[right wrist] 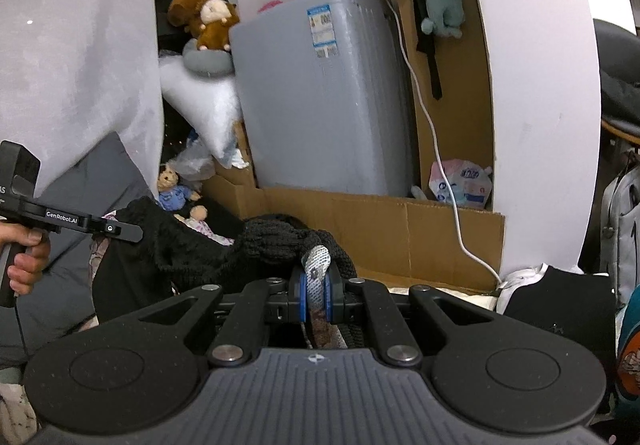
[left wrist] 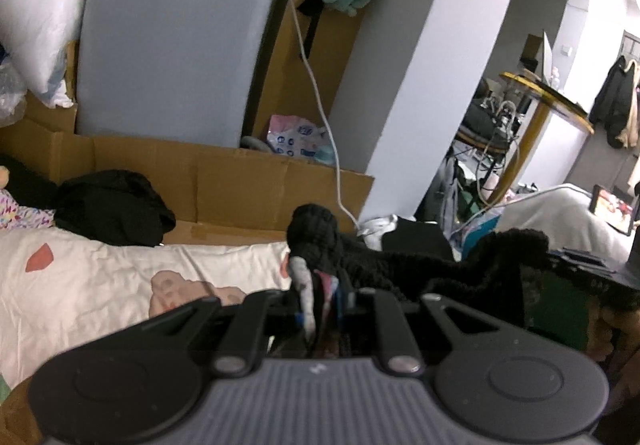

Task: Fold clothes
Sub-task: 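Lower the held black garment back toward the bed with both tools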

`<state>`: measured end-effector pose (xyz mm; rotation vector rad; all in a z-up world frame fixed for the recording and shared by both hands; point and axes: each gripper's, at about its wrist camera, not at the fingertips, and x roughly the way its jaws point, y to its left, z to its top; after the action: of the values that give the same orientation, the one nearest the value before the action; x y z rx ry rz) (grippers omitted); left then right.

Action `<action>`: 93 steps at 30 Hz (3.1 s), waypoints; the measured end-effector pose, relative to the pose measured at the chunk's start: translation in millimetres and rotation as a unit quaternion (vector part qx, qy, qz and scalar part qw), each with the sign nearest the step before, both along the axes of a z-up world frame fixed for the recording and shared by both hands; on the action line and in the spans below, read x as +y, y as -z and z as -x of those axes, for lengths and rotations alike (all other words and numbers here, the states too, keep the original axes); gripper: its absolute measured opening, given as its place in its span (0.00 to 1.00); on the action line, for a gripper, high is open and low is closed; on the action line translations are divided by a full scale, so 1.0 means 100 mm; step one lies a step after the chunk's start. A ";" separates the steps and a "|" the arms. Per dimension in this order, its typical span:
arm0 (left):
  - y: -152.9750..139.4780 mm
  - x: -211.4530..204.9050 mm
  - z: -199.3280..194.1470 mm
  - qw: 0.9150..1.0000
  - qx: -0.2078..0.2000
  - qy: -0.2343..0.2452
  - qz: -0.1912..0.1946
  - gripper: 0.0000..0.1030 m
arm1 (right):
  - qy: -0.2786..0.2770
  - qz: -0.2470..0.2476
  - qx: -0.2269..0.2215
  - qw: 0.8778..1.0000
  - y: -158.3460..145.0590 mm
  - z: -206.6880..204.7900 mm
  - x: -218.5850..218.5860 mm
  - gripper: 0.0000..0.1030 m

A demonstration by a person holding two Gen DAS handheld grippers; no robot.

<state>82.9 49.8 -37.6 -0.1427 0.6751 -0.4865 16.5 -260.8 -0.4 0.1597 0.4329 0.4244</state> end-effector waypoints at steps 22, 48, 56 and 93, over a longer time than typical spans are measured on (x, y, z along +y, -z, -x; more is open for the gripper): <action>1.29 0.33 -1.06 0.997 0.082 0.000 0.009 0.15 | -0.002 0.039 0.093 0.995 1.01 -1.05 0.30 0.09; 1.85 0.48 -1.85 0.996 0.089 -0.002 0.030 0.15 | 0.010 0.025 0.128 0.991 1.56 -1.92 0.38 0.09; 1.72 0.54 -2.08 0.997 0.062 -0.016 0.036 0.15 | 0.008 0.014 0.115 0.993 1.47 -2.19 0.40 0.09; 2.48 1.09 -3.08 0.991 0.092 -0.093 0.002 0.15 | 0.005 0.097 0.139 0.986 2.19 -3.66 1.31 0.09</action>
<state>390.8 158.6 -285.7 -0.2542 0.8335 -0.2968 383.0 -129.6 -219.2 0.0303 0.7443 0.3482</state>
